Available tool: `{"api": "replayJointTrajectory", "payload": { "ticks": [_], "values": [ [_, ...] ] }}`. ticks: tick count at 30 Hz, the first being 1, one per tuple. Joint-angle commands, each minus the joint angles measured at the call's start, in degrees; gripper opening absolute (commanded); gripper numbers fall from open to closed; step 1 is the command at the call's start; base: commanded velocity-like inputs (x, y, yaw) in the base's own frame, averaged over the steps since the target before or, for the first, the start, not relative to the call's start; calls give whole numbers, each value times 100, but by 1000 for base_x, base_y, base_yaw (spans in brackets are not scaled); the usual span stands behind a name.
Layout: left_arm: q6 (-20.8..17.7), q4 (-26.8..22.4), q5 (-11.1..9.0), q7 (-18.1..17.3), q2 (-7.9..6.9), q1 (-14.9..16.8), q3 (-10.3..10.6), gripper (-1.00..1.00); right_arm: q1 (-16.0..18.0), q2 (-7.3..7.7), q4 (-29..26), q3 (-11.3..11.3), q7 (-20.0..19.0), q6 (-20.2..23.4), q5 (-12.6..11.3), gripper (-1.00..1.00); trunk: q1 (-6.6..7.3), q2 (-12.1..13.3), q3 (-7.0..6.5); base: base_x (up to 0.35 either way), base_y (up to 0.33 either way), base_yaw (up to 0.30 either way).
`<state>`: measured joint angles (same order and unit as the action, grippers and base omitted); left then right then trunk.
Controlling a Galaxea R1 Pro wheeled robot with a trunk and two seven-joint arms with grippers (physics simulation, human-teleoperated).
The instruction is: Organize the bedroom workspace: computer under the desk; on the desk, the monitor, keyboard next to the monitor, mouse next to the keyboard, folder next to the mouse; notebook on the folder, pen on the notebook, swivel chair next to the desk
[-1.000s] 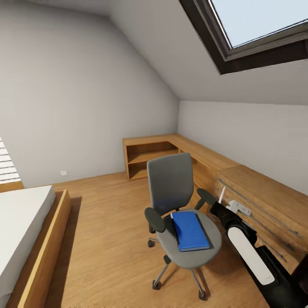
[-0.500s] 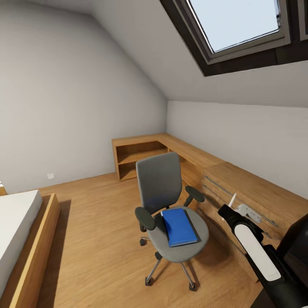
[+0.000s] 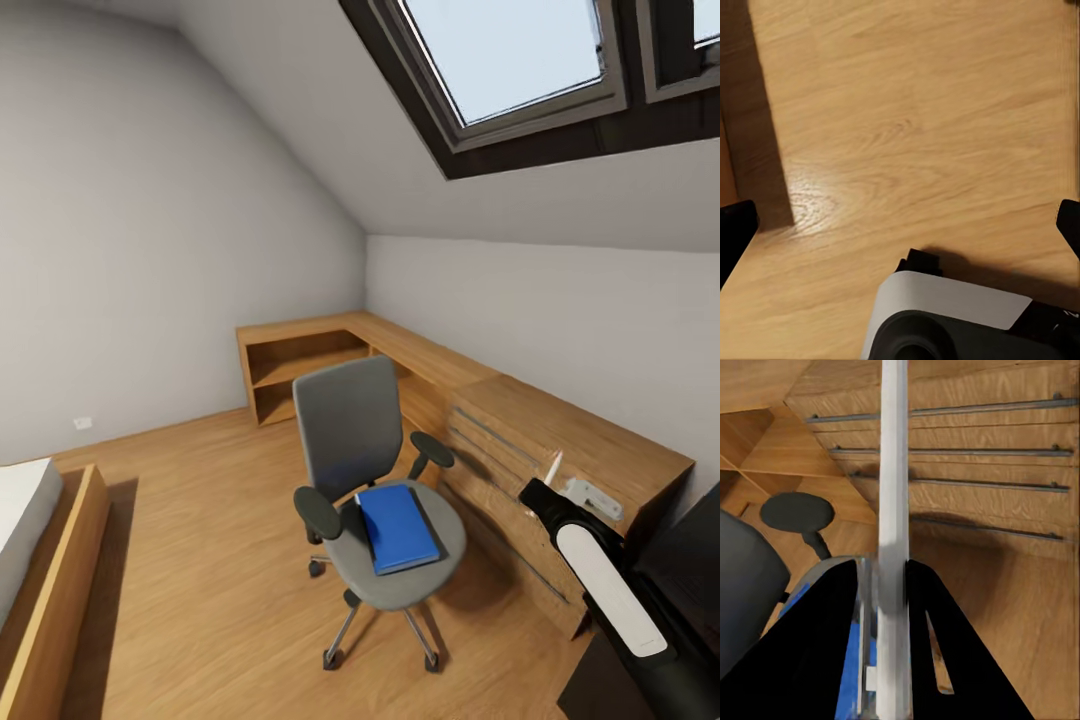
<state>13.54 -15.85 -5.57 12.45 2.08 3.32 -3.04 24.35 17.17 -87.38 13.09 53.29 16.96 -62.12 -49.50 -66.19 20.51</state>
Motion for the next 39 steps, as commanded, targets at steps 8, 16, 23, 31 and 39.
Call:
{"api": "replayJointTrajectory", "payload": {
  "ticks": [8,16,23,31,39],
  "values": [
    [54,1,-49,-14,8,1,-21,100,8,354,273,-21,9,74,-19,-100,0,-4,11,0,0,-271],
    [69,1,-42,-14,25,2,-21,100,8,422,361,-302,-3,149,-17,-100,0,-4,25,0,-13,-273],
    [70,12,-40,-14,24,2,-21,100,8,543,447,-361,-22,160,6,-100,0,-4,26,61,-245,-248],
    [70,178,-40,-14,13,1,-12,100,12,537,1144,-419,-239,125,215,-100,0,-4,26,103,-106,-14],
    [76,178,-32,-14,21,2,-12,100,75,613,2283,-523,-836,116,245,-100,0,-4,26,2,-2,0]
  ]
}}
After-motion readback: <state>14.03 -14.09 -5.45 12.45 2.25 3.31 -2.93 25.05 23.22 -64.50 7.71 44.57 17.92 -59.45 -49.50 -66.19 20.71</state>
